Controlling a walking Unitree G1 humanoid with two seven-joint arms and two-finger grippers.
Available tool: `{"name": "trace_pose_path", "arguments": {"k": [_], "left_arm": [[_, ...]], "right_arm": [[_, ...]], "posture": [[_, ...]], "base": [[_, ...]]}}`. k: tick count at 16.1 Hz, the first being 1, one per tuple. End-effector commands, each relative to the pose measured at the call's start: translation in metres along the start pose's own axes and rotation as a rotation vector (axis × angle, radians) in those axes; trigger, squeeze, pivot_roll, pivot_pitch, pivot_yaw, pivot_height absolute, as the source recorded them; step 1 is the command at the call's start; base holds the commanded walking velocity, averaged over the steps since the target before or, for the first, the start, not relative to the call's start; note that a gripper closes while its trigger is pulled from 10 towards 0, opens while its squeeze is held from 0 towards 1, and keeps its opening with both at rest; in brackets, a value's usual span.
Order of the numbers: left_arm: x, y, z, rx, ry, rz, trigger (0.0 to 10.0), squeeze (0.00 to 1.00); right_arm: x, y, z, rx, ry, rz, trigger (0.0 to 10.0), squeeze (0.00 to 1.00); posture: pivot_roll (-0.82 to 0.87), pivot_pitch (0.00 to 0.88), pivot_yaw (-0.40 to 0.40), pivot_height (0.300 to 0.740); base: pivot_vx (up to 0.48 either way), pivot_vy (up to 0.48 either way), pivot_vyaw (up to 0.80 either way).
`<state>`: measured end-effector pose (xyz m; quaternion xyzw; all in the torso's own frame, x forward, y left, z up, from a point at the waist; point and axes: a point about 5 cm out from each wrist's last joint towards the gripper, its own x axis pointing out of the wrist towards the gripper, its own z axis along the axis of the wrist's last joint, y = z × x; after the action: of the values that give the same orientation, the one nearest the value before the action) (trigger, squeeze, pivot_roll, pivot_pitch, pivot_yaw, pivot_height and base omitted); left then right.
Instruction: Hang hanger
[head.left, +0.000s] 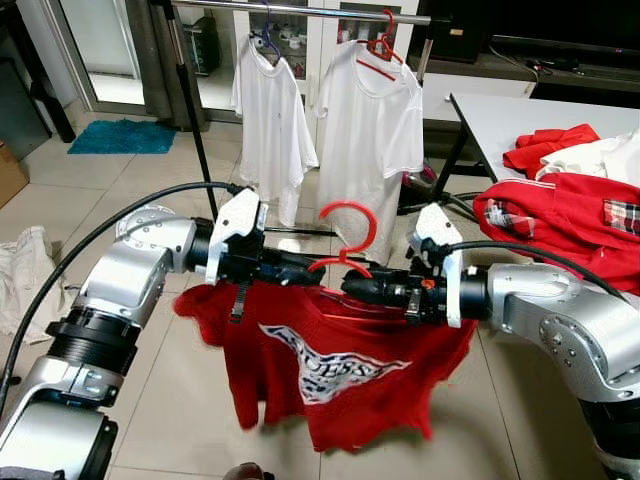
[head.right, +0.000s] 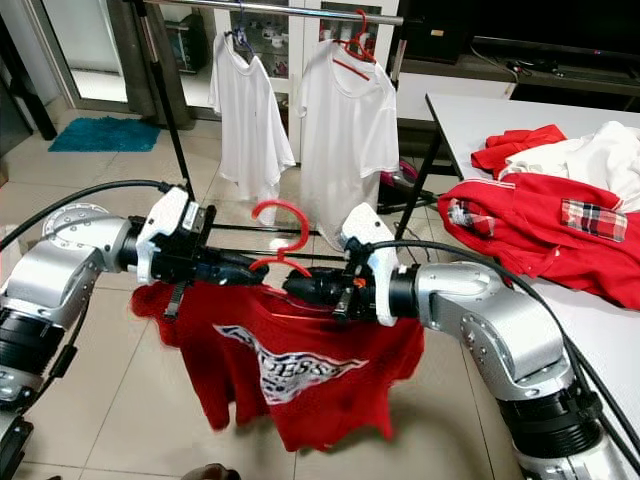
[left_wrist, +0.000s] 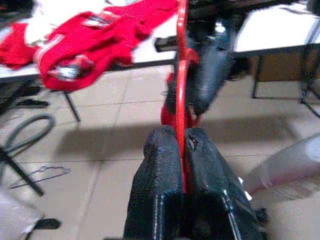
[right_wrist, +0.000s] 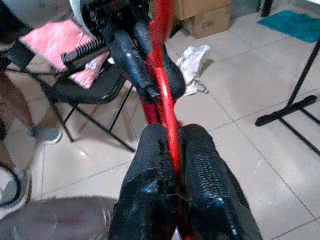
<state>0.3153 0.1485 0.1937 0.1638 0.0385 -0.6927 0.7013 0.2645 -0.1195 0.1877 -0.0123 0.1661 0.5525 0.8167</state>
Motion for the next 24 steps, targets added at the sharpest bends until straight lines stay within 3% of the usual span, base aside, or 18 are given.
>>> {"name": "trace_pose_path", "arguments": {"k": [1, 2, 3, 6, 8, 9, 10, 11, 13, 14, 16, 17, 18, 19, 20, 22, 23, 24], "left_arm": [[0.001, 0.007, 0.01, 0.048, -0.024, 0.059, 9.8, 0.0], [-0.001, 0.009, 0.01, 0.02, -0.037, 0.066, 10.0, 0.0], [-0.003, 0.009, 0.012, -0.002, -0.058, 0.059, 10.0, 1.0], [-0.004, 0.01, 0.017, 0.017, -0.102, 0.074, 10.0, 1.0], [-0.005, 0.008, 0.018, -0.012, -0.109, 0.057, 10.0, 1.0], [-0.005, 0.007, 0.02, -0.025, -0.11, 0.044, 10.0, 0.1], [-0.005, 0.007, 0.021, -0.022, -0.11, 0.044, 10.0, 0.1], [-0.004, 0.005, 0.021, -0.025, -0.116, 0.042, 10.0, 0.0], [-0.007, 0.001, 0.021, -0.062, -0.181, 0.094, 10.0, 0.0], [-0.01, -0.005, 0.019, -0.101, -0.2, 0.126, 10.0, 0.0], [-0.014, -0.023, -0.001, -0.168, -0.118, 0.29, 10.0, 0.0], [-0.014, -0.027, -0.005, -0.182, -0.14, 0.355, 10.0, 0.0], [-0.015, -0.034, -0.016, -0.232, -0.135, 0.491, 10.0, 0.0], [-0.017, -0.036, -0.026, -0.261, -0.102, 0.616, 10.0, 0.0], [-0.023, -0.039, -0.038, -0.282, -0.086, 0.818, 10.0, 0.0], [-0.033, -0.049, -0.056, -0.35, -0.018, 1.077, 10.0, 0.0], [-0.039, -0.056, -0.059, -0.326, 0.009, 1.186, 10.0, 0.0], [-0.04, -0.059, -0.059, -0.321, 0.016, 1.215, 10.0, 0.0]], "right_arm": [[0.002, 0.004, 0.003, 0.011, -0.033, 0.029, 0.0, 0.0], [0.004, 0.005, 0.002, 0.014, -0.055, 0.017, 0.0, 0.0], [0.007, 0.007, -0.001, 0.029, -0.068, 0.0, 0.0, 0.0], [0.009, 0.013, -0.01, 0.044, -0.053, -0.023, 0.0, 0.0], [0.01, 0.013, -0.015, 0.035, -0.023, -0.034, 0.0, 0.0], [0.01, 0.009, -0.02, 0.037, -0.009, -0.062, 0.0, 0.0], [0.01, 0.008, -0.021, 0.038, -0.008, -0.07, 0.0, 0.0], [0.01, 0.009, -0.022, 0.06, -0.019, -0.083, 0.0, 0.0], [0.008, -0.002, -0.032, 0.109, -0.003, -0.191, 0.0, 0.0], [0.007, -0.009, -0.039, 0.144, -0.017, -0.281, 0.0, 0.0], [0.005, -0.027, -0.065, 0.271, -0.05, -0.56, 0.0, 0.0], [0.002, -0.031, -0.071, 0.301, -0.07, -0.634, 0.0, 0.0], [-0.003, -0.037, -0.08, 0.36, -0.1, -0.766, 2.7, 0.0], [-0.003, -0.035, -0.081, 0.37, -0.12, -0.795, 10.0, 0.0], [0.003, -0.028, -0.081, 0.384, -0.144, -0.795, 10.0, 0.0], [0.01, -0.019, -0.077, 0.315, -0.179, -0.825, 10.0, 0.0], [0.01, -0.017, -0.074, 0.317, -0.234, -0.829, 10.0, 0.0], [0.01, -0.017, -0.073, 0.321, -0.253, -0.829, 10.0, 0.0]], "posture": [[0.03, 0.0, -0.032, 0.74], [0.03, 0.0, -0.022, 0.74], [0.03, 0.0, -0.013, 0.74], [0.04, 0.0, -0.007, 0.74], [0.03, 0.0, -0.007, 0.74], [0.03, 0.0, -0.015, 0.74], [0.03, 0.0, -0.016, 0.74], [0.03, 0.0, -0.022, 0.74], [0.03, 0.0, -0.009, 0.74], [0.03, 0.0, -0.014, 0.74], [0.03, 0.0, -0.014, 0.74], [0.04, 0.0, -0.042, 0.74], [0.05, 0.0, -0.045, 0.74], [0.04, 0.0, -0.042, 0.74], [0.04, 0.0, -0.05, 0.74], [0.05, 0.0, -0.058, 0.74], [0.05, 0.0, -0.065, 0.74], [0.05, 0.0, -0.065, 0.74]], "base": [[0.0, 0.0, 0.0], [0.0, 0.0, 0.0], [0.0, 0.0, 0.0], [0.0, 0.0, 0.0], [0.0, 0.0, 0.0], [0.0, 0.0, 0.0], [0.0, 0.0, 0.0], [0.0, 0.0, 0.0], [0.0, 0.0, 0.0], [0.0, 0.0, 0.0], [0.0, 0.0, 0.0], [0.0, 0.0, 0.0], [0.0, 0.0, 0.0], [0.0, 0.0, 0.0], [0.0, 0.0, 0.0], [0.0, 0.0, 0.0], [0.251, 0.0, 0.0], [0.251, 0.0, 0.0]]}}
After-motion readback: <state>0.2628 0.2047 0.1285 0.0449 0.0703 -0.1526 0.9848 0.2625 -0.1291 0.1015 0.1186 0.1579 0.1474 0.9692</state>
